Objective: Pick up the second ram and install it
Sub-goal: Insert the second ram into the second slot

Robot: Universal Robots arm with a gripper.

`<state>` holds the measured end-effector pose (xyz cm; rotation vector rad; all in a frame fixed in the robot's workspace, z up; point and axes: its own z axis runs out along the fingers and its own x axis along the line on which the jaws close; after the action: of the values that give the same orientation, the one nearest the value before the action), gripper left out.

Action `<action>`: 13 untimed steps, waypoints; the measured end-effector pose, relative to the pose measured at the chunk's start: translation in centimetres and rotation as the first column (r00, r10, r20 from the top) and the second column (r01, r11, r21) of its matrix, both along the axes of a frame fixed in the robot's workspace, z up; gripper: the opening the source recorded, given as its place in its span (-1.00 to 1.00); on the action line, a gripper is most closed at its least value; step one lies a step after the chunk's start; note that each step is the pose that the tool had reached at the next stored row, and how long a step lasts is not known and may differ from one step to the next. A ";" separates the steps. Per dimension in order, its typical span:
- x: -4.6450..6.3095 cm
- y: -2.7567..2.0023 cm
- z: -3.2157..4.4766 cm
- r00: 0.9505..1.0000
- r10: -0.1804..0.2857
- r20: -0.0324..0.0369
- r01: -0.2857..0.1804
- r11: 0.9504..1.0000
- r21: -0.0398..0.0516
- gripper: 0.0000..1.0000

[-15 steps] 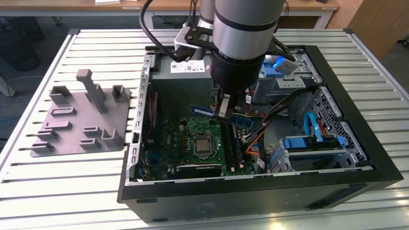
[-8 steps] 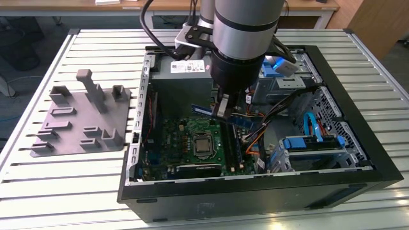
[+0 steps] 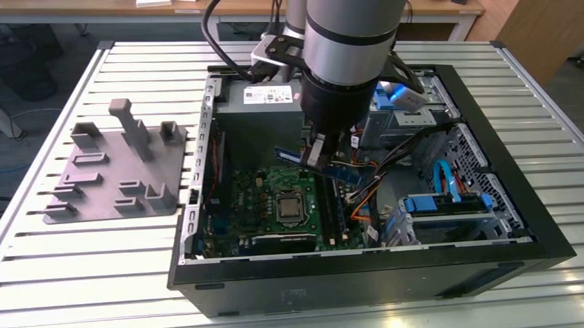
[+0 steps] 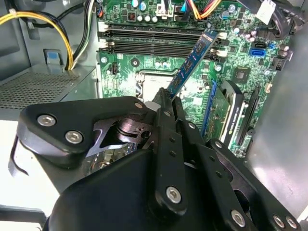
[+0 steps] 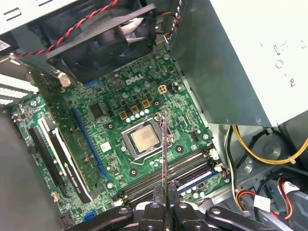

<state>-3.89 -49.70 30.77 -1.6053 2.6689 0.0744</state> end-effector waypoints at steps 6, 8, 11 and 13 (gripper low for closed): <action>0.0 0.00 -0.02 0.999 -0.047 0.000 0.047 0.999 0.000 -0.73; 0.0 0.00 -0.03 0.998 -0.062 0.000 0.062 0.998 0.000 -0.73; 0.0 0.00 -0.03 0.997 -0.083 0.000 0.083 0.997 0.000 -0.73; 0.0 0.00 -0.04 0.995 -0.096 0.000 0.096 0.995 0.000 -0.73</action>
<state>-3.89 -49.70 30.73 -1.4742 2.7409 0.0723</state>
